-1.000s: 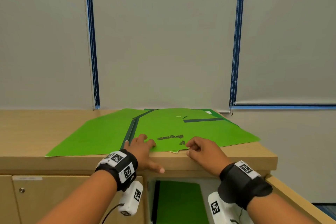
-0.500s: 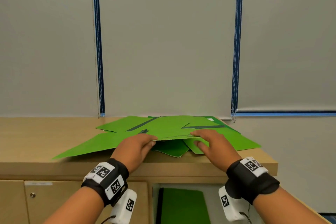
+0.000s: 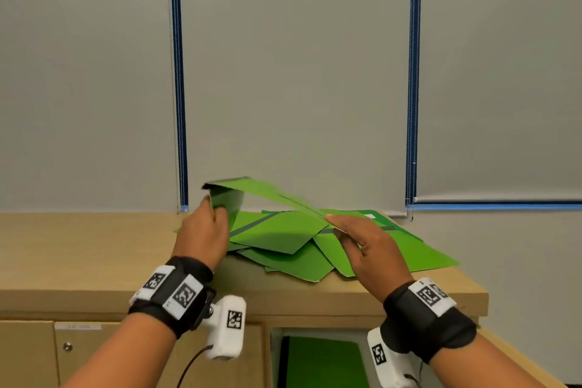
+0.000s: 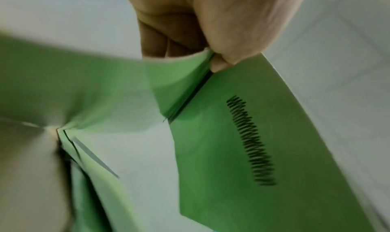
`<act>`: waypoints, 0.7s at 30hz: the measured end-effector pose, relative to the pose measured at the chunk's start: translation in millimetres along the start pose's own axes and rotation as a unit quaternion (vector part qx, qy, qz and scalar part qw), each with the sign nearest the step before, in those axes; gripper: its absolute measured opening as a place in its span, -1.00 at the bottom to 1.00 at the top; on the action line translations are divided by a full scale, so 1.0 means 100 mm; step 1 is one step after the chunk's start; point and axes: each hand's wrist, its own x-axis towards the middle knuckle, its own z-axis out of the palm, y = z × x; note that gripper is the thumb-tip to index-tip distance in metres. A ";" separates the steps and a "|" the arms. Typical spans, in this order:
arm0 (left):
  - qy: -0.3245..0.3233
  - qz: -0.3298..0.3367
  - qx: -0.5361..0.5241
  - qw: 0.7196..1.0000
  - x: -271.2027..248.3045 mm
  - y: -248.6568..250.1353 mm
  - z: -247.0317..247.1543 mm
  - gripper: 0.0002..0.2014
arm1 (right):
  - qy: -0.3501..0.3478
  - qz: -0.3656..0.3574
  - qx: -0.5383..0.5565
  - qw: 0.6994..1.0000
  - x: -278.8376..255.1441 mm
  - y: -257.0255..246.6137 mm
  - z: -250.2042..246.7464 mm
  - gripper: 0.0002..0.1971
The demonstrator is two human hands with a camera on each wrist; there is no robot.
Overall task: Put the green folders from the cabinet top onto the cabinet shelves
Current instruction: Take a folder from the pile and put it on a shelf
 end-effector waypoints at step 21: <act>-0.037 -0.270 -0.614 0.741 0.00 0.32 -0.09 -0.80 | -0.015 0.035 0.011 0.999 -0.11 0.07 -0.11 -0.70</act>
